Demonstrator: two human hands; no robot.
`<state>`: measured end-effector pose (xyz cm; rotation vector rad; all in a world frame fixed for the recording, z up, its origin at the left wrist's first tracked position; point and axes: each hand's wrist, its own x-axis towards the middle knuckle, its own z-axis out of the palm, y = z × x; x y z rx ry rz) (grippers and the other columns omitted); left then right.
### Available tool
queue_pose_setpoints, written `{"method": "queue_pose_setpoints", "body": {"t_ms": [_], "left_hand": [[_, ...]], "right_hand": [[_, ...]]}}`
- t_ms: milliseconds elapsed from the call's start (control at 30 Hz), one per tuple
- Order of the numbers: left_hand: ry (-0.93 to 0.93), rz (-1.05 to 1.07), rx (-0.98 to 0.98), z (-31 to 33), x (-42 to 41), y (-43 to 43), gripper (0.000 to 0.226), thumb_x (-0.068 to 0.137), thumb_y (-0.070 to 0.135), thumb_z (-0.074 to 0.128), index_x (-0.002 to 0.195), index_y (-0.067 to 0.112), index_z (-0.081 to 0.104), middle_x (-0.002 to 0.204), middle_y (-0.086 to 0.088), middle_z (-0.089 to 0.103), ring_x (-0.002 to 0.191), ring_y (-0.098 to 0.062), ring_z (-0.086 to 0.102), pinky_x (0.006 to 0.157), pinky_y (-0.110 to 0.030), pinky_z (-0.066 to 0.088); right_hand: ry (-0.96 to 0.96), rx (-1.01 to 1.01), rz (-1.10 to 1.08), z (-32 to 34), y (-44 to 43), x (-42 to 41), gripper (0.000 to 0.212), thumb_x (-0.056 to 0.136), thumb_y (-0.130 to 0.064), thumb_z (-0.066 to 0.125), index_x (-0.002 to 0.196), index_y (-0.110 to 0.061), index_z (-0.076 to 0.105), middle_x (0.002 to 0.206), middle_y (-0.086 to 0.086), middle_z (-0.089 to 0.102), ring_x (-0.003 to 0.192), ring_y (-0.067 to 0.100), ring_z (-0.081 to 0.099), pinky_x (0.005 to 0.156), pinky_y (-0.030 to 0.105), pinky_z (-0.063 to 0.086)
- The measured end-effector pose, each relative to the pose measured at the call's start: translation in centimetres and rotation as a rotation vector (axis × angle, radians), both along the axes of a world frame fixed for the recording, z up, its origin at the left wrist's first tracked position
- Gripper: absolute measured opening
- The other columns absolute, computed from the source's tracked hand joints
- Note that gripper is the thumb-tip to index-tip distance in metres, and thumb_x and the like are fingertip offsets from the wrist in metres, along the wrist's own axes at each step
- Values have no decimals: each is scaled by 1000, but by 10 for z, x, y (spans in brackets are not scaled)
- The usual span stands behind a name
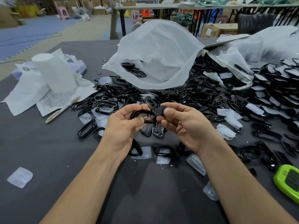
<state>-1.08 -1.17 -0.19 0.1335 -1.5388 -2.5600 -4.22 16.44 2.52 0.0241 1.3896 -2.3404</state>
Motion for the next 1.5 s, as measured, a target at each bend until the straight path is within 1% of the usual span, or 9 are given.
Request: {"method": "queue_pose_setpoints", "body": {"t_ms": [200, 433, 600, 733, 933, 1067, 1167, 1333, 1500], "left_hand": [[-42, 179, 29, 4, 1, 0, 37, 84, -25, 61, 86, 11, 66, 95, -4, 81, 75, -17, 76, 62, -19, 60], [-15, 262, 1, 1, 0, -1, 43, 86, -23, 62, 84, 19, 50, 97, -3, 80, 84, -23, 72, 74, -26, 61], [209, 350, -513, 3, 6, 4, 46, 85, -16, 68, 87, 29, 61, 103, 5, 80, 99, -13, 74, 84, -25, 58], [369, 206, -821, 4, 19, 18, 43, 90, -5, 67, 105, 35, 72, 104, 16, 78, 103, -8, 74, 89, -21, 57], [353, 49, -676, 6, 23, 17, 21, 94, 18, 67, 107, 27, 79, 105, 6, 80, 105, -16, 75, 89, -29, 59], [278, 90, -568, 6, 18, 19, 51, 79, 0, 79, 113, 39, 75, 114, 11, 78, 114, -9, 72, 101, -26, 55], [206, 172, -653, 4, 16, 14, 65, 71, 10, 88, 122, 47, 70, 124, 20, 73, 121, 2, 65, 102, -15, 49], [62, 152, -536, 0, 14, 19, 57, 70, -6, 89, 110, 33, 76, 96, 7, 82, 90, -12, 79, 75, -22, 61], [-11, 197, -743, -1, 18, 20, 50, 77, 12, 90, 117, 39, 77, 84, 18, 79, 70, -1, 75, 63, -8, 52]], "right_hand": [[-24, 38, -85, -2, -2, -1, 11, 83, 5, 71, 84, -6, 73, 71, 12, 74, 59, 18, 73, 53, 20, 57], [-42, 118, -82, -2, -5, 0, 18, 94, 7, 63, 84, -4, 73, 67, 15, 73, 54, 17, 71, 51, 21, 57], [-22, 239, 19, -2, -13, 5, 12, 96, 3, 64, 89, 0, 73, 65, 11, 72, 52, 14, 68, 49, 19, 55], [-40, 168, 17, -5, -18, 7, 9, 96, 5, 62, 99, 3, 70, 64, 8, 71, 49, 11, 66, 52, 19, 57], [-4, 104, 99, -10, -10, 4, 20, 101, 1, 53, 93, -5, 71, 61, -2, 68, 50, 4, 62, 56, 15, 55], [61, 121, 114, -11, -10, 3, 15, 99, -2, 60, 99, -5, 74, 77, 3, 75, 63, 7, 68, 60, 18, 56], [81, 149, 97, -10, -7, 2, 20, 97, 4, 60, 92, -6, 76, 79, 7, 75, 66, 12, 69, 62, 21, 58], [92, 168, 101, -9, -3, -2, 29, 95, 2, 63, 79, -14, 82, 83, 8, 77, 72, 15, 71, 66, 23, 60], [124, 147, 182, -11, -3, -1, 26, 101, 3, 53, 109, -4, 77, 104, 15, 79, 90, 22, 76, 79, 28, 63]]}}
